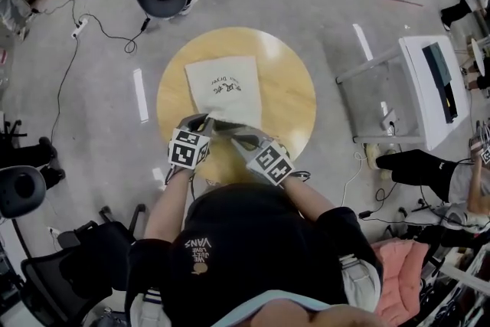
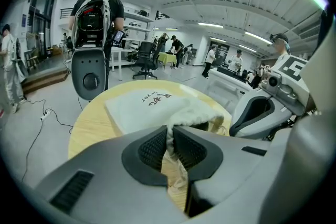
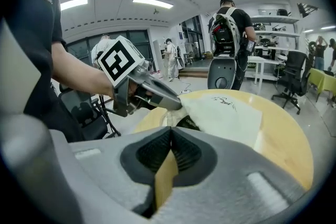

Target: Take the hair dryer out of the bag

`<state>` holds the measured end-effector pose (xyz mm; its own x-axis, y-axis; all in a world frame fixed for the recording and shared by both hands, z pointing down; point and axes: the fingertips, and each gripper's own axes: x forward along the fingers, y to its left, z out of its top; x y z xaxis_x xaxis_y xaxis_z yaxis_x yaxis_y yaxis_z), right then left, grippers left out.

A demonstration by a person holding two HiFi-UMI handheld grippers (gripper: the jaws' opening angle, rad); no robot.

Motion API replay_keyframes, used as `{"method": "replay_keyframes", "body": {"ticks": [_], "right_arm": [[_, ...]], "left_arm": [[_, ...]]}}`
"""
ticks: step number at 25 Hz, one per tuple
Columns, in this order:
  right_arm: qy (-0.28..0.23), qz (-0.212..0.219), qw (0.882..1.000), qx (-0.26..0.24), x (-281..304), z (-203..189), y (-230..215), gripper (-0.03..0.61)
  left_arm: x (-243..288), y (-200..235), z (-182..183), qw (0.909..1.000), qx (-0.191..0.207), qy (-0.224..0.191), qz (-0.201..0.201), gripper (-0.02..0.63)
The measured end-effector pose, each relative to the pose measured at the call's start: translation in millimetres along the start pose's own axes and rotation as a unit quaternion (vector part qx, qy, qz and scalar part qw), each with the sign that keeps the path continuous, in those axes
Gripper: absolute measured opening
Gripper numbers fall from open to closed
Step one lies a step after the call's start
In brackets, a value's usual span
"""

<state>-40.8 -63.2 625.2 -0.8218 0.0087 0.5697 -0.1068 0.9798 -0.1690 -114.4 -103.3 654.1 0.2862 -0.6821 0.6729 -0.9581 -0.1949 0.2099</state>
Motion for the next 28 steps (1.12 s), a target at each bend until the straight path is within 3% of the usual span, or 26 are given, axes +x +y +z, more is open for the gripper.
{"method": "replay_keyframes", "body": {"ticks": [7,9,13,17,28], "right_arm": [[0.042,0.016,0.998,-0.043,16,-15,-6,0.002],[0.060,0.016,0.996,-0.059,19,-19,-10,0.074],[0.076,0.009,0.994,-0.078,18,-24,-19,0.083],[0.089,0.010,0.990,-0.105,20,-24,-25,0.138],[0.108,0.005,0.981,-0.162,18,-19,-45,0.213]], "left_arm": [[0,0,-3,1.0000,-0.004,0.004,0.004,0.043],[-1,0,-2,1.0000,-0.004,0.004,0.006,0.044],[0,-3,-2,1.0000,-0.005,0.003,0.007,0.043],[3,-3,2,1.0000,-0.005,0.001,0.008,0.043],[8,-4,7,0.9999,-0.003,0.004,0.015,0.044]]}}
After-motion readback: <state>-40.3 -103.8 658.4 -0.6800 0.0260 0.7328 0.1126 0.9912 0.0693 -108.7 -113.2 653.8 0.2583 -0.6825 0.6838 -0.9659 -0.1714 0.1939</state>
